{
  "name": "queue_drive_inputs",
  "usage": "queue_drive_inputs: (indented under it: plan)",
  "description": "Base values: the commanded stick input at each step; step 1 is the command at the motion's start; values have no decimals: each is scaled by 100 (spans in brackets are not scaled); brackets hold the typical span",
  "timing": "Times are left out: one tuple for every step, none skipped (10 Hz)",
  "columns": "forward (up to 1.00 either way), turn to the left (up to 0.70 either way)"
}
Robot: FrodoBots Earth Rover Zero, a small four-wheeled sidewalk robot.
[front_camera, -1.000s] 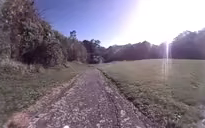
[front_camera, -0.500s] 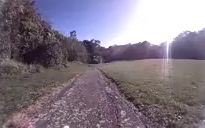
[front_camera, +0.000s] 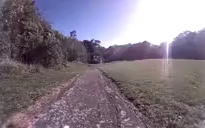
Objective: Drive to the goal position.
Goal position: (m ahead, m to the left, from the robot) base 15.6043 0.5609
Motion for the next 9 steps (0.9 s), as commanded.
queue_drive_inputs:
  plan:
    - [5,0]
    - [5,0]
    - [5,0]
    - [5,0]
    - [5,0]
    - [5,0]
    - [5,0]
    - [5,0]
    - [5,0]
